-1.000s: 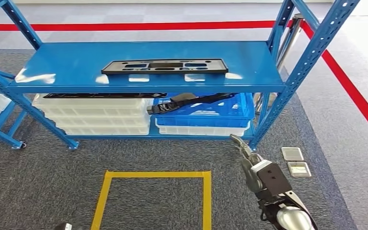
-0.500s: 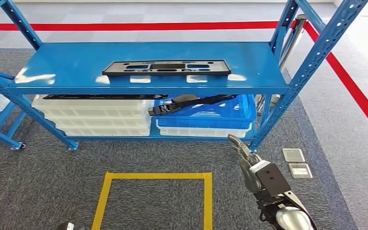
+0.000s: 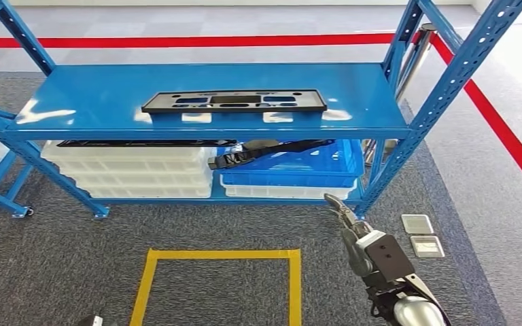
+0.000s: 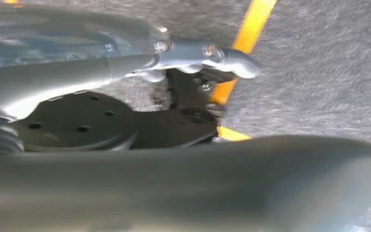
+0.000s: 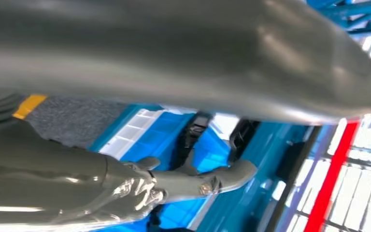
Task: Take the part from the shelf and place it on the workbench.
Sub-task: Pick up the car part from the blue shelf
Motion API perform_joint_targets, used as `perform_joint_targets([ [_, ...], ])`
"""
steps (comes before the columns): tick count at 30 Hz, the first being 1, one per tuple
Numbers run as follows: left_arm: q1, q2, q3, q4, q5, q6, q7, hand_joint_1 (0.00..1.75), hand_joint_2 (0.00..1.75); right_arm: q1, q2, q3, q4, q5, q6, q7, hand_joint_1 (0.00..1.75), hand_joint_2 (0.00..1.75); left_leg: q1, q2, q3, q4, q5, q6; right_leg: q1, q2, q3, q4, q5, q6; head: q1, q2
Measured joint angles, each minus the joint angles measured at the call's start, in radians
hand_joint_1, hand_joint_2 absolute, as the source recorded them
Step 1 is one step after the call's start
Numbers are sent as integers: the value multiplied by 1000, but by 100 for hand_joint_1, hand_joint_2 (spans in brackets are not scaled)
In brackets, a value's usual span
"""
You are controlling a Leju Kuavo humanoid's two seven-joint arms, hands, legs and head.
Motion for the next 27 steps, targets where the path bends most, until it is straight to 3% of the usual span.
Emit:
perform_joint_targets([
  [3,-2,0,0,0,0,0,-1,0,0,0,-1,1,-4,-1,0,0,0,0,2,0,-14,39,-27,-14,-6,-1,7,-4,-5,-17,-1,0],
  [6,-1,0,-1,0,-1,0,-2,0,0,2,-1,3,-6,-1,0,0,0,0,7,0,-113,217,-93,-25,-7,-3,18,-4,-18,-28,-1,0],
  [7,1,0,-1,0,-1,1,-2,0,0,4,-2,3,-6,-1,0,0,0,0,8,0,-143,262,-98,-26,-6,-3,24,-4,-23,-28,-1,0],
  [8,3,0,-1,0,-1,1,-2,0,0,6,-2,3,-6,-1,0,0,0,0,7,0,-159,275,-83,-25,-5,-2,32,-4,-29,-28,-1,0],
  [9,5,1,-1,0,-1,1,-2,0,0,7,-2,3,-6,-1,0,0,0,0,6,0,-156,248,-50,-21,-5,-1,42,-4,-36,-27,-1,0],
  [11,5,1,-1,0,-1,1,-3,0,0,7,-2,4,-7,-1,0,0,0,0,1,-1,-119,135,34,-5,-4,1,63,-5,-50,-25,-1,0],
  [13,5,3,-1,0,-1,-1,-5,0,0,6,-2,5,-7,-1,0,0,0,0,-10,-1,-93,61,70,13,-7,1,70,-8,-58,-17,-1,0],
  [15,5,5,-1,1,-2,-1,-6,0,0,7,-1,6,-8,-1,0,0,0,0,-19,-2,-89,41,60,28,-10,2,67,-10,-55,-2,-2,0],
  [17,4,7,-1,1,-2,0,-7,0,0,7,-2,6,-12,-1,-1,0,0,0,-15,-2,-69,15,51,37,-9,0,68,-1,-50,11,-1,0],
  [19,4,7,-1,1,-3,0,-9,0,0,1,-2,7,-15,0,-3,-1,0,0,-7,-2,-42,-8,46,41,-7,-1,50,50,-70,19,0,0],
  [22,4,7,-1,1,-3,1,-9,0,0,-6,-4,7,-19,13,-17,-6,0,0,-4,-2,-18,-16,33,42,-8,-1,-52,208,-132,24,0,0],
  [23,5,7,-1,1,-3,3,-9,0,0,-6,-4,7,-22,18,-23,-8,0,0,-4,-2,-10,-16,26,40,-9,-1,-81,239,-133,26,0,0],
  [24,6,7,-1,1,-3,4,-9,0,0,-6,-5,6,-25,23,-27,-9,0,0,-4,-2,0,-16,18,37,-9,-1,-95,236,-113,27,0,0],
  [25,6,7,-1,1,-3,6,-10,0,0,-7,-6,6,-30,25,-29,-10,0,0,-3,-2,12,-16,10,34,-9,-1,-90,198,-74,28,0,0],
  [27,6,7,-1,1,-3,6,-11,0,0,-10,-8,5,-40,27,-30,-13,0,0,-3,-2,37,-15,-8,26,-7,-2,-55,81,7,26,0,0],
])
